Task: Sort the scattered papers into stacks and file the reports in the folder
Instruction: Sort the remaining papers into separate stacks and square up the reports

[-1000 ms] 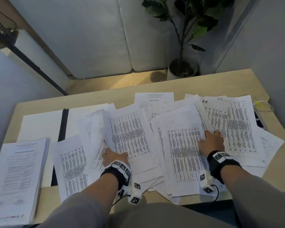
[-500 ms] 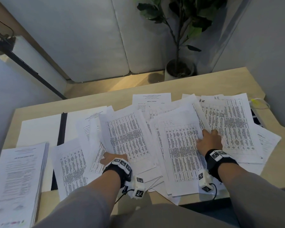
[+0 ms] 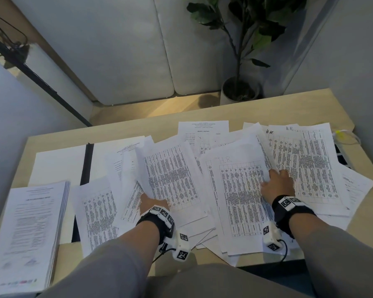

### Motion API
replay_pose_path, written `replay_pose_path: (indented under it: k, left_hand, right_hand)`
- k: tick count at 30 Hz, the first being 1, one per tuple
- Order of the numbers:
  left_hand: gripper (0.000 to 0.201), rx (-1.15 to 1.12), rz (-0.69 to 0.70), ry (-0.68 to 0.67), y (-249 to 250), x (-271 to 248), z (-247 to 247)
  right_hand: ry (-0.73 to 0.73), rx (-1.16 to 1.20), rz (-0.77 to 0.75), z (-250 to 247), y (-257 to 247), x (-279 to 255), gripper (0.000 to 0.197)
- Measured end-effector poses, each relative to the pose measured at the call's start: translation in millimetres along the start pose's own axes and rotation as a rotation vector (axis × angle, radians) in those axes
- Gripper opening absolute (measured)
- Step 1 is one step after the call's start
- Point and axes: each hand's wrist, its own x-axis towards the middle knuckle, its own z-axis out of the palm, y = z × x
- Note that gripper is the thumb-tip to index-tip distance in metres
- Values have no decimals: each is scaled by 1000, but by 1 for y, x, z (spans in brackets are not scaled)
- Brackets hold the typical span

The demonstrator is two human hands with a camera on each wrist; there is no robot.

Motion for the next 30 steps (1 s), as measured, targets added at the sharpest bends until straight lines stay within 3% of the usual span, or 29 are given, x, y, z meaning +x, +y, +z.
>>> replay_pose_path:
  k: [4, 5, 8, 12, 18, 20, 22, 26, 28, 30]
  left_hand:
    - [35, -88, 78, 12, -10, 5, -3]
    - [35, -113, 92, -23, -8, 2, -8]
    - [67, -129, 98, -113, -6, 8, -37]
    - [84, -176, 154, -61, -18, 41, -100]
    - [89, -282, 203, -12, -31, 50, -162]
    - [84, -353, 199, -71, -32, 39, -159]
    - [97, -376, 182, -139, -40, 41, -145]
    - [101, -233, 88, -186, -35, 27, -95]
    - [91, -209, 23, -173, -27, 17, -65]
    - [63, -183, -27, -90, -17, 8, -44]
  right_hand:
    - [2, 227, -34, -13, 7, 4, 27]
    - [-9, 300, -18, -20, 10, 5, 32]
    - [-33, 468, 23, -50, 21, 8, 64]
    - [-29, 431, 59, -81, 59, 16, 38]
    - [-15, 782, 52, -120, 67, -4, 33]
    - [-42, 898, 43, -122, 62, -6, 33]
    - [-78, 945, 24, -121, 52, -8, 31]
    - [-165, 723, -7, -100, 32, -3, 27]
    - [-230, 717, 23, -83, 22, -3, 34]
    - [-291, 762, 98, -63, 12, -6, 37]
